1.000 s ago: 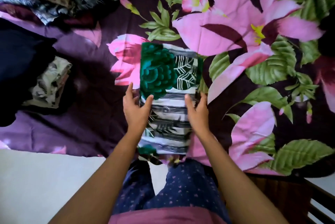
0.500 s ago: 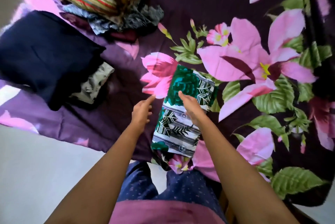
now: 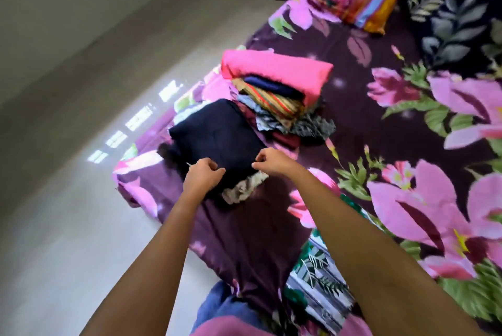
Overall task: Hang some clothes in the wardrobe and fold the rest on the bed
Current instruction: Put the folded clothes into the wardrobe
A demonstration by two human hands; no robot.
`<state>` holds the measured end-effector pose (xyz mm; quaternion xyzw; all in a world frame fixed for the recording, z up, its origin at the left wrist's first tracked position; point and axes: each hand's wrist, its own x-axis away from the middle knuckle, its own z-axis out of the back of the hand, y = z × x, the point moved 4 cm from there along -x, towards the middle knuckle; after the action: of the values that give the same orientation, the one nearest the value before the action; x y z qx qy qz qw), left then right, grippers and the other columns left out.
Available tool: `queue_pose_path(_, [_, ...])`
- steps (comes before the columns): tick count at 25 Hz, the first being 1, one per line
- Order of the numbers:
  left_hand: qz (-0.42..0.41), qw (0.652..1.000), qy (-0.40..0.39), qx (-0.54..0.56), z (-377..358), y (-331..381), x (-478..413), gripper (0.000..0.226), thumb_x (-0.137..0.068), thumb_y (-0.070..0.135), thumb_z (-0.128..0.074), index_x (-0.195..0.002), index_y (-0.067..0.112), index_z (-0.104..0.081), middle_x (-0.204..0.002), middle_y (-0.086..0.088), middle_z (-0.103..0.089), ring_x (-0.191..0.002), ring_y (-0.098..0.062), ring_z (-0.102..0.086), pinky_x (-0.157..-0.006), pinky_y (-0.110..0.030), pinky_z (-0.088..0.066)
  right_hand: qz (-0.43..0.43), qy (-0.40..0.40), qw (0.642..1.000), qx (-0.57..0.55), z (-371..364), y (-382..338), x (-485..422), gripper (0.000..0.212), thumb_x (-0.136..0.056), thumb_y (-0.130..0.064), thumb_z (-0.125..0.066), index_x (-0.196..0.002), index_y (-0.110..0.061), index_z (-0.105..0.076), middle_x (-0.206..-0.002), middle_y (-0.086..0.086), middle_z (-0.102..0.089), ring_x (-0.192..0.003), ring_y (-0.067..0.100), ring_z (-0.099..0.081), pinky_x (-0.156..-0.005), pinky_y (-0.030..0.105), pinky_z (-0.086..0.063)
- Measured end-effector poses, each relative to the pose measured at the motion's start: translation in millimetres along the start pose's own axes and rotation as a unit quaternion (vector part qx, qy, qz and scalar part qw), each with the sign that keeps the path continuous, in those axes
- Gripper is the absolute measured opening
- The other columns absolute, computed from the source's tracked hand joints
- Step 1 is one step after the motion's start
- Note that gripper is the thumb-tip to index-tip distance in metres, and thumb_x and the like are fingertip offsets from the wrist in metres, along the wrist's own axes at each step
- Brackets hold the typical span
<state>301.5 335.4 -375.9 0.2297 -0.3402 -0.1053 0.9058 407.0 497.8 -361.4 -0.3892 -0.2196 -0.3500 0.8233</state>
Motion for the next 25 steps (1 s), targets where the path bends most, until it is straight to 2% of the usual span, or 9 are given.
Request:
queue_pose_path(3, [0.036,0.997,0.051,0.053,28.7,-19.3,-24.2,0.021,-0.081,0.027,-0.065,-0.097,0.013,-0.067,-0.104,-0.009,-0.069,-0.104,-0.027,-0.061,-0.085,-0.03,-0.046,0.015,0.002,1.0,0.021,-5.4,-38.4,-30.6,0.025,-0.088,-0.03,-0.061,-0.102,-0.009,-0.064,-0.109,0.013,-0.067,-0.106,0.028,-0.059,-0.086,0.032,-0.045])
queue_pose_path(6, [0.089,0.983,0.083,0.139,35.6,-36.3,-46.8,0.034,-0.083,0.025,-0.066,-0.112,0.009,-0.061,-0.112,-0.012,-0.066,-0.106,-0.026,-0.06,-0.083,-0.027,-0.042,0.013,0.019,1.0,0.021,-8.3,-53.8,-59.3,0.029,-0.089,-0.028,-0.06,-0.109,-0.007,-0.062,-0.114,0.014,-0.064,-0.11,0.029,-0.057,-0.092,0.032,-0.044])
queue_pose_path(9, [0.157,0.952,0.072,0.252,22.3,-48.0,-62.2,0.064,-0.081,0.032,-0.07,-0.133,0.007,-0.043,-0.133,-0.012,-0.051,-0.121,-0.028,-0.049,-0.096,-0.029,-0.038,-0.005,0.049,0.999,0.017,-12.0,-49.1,-85.4,0.039,-0.089,-0.031,-0.061,-0.12,-0.008,-0.057,-0.122,0.015,-0.058,-0.115,0.029,-0.053,-0.098,0.035,-0.042])
queue_pose_path(11, [0.202,0.917,0.047,0.342,7.9,-56.7,-72.8,0.089,-0.066,0.051,-0.079,-0.135,0.01,-0.041,-0.135,-0.008,-0.049,-0.12,-0.028,-0.05,-0.1,-0.034,-0.041,-0.038,0.063,0.997,-0.004,-12.9,-44.8,-98.6,0.046,-0.087,-0.034,-0.063,-0.125,-0.01,-0.054,-0.127,0.016,-0.051,-0.118,0.031,-0.05,-0.101,0.037,-0.04])
queue_pose_path(14, [0.232,0.877,-0.014,0.421,-11.4,-61.6,-83.4,0.077,-0.066,0.047,-0.08,-0.127,0.017,-0.044,-0.126,0.003,-0.055,-0.109,-0.022,-0.055,-0.086,-0.041,-0.044,-0.133,0.083,0.984,-0.082,-14.5,-33.9,-105.8,0.059,-0.086,-0.039,-0.065,-0.135,-0.012,-0.044,-0.137,0.017,-0.04,-0.123,0.031,-0.045,-0.101,0.032,-0.035])
queue_pose_path(16, [0.251,0.868,-0.024,0.428,-20.7,-64.7,-87.6,0.074,-0.067,0.042,-0.08,-0.127,0.02,-0.042,-0.125,0.006,-0.052,-0.112,-0.022,-0.054,-0.086,-0.043,-0.045,-0.237,0.104,0.952,-0.165,-22.4,-21.0,-103.1,0.071,-0.083,-0.043,-0.067,-0.14,-0.012,-0.037,-0.142,0.016,-0.036,-0.127,0.031,-0.042,-0.1,0.031,-0.035])
queue_pose_path(18, [0.258,0.855,-0.023,0.45,-27.3,-64.1,-89.5,0.089,-0.052,0.049,-0.085,-0.126,0.022,-0.043,-0.124,0.007,-0.055,-0.111,-0.02,-0.056,-0.09,-0.043,-0.048,-0.3,0.105,0.896,-0.309,-38.9,-13.4,-104.8,0.092,-0.073,-0.047,-0.076,-0.143,-0.007,-0.031,-0.143,0.014,-0.039,-0.128,0.031,-0.043,-0.102,0.036,-0.04])
queue_pose_path(21, [0.26,0.842,-0.013,0.472,-38.0,-67.5,-94.6,0.108,-0.028,0.055,-0.089,-0.123,0.021,-0.048,-0.118,0.005,-0.061,-0.104,-0.019,-0.062,-0.09,-0.043,-0.053,-0.324,0.119,0.833,-0.433,-50.8,-6.2,-109.6,0.113,-0.061,-0.04,-0.087,-0.146,-0.002,-0.024,-0.142,0.014,-0.043,-0.123,0.031,-0.05,-0.1,0.049,-0.045])
queue_pose_path(25, [0.257,0.836,0.014,0.484,-36.8,-69.2,-97.6,0.101,-0.024,0.048,-0.089,-0.115,0.013,-0.058,-0.112,-0.004,-0.066,-0.098,-0.023,-0.065,-0.089,-0.042,-0.054,-0.335,0.127,0.794,-0.491,-47.3,-3.4,-112.0,0.11,-0.057,-0.02,-0.091,-0.143,0.001,-0.026,-0.139,0.016,-0.046,-0.117,0.033,-0.055,-0.093,0.051,-0.049])
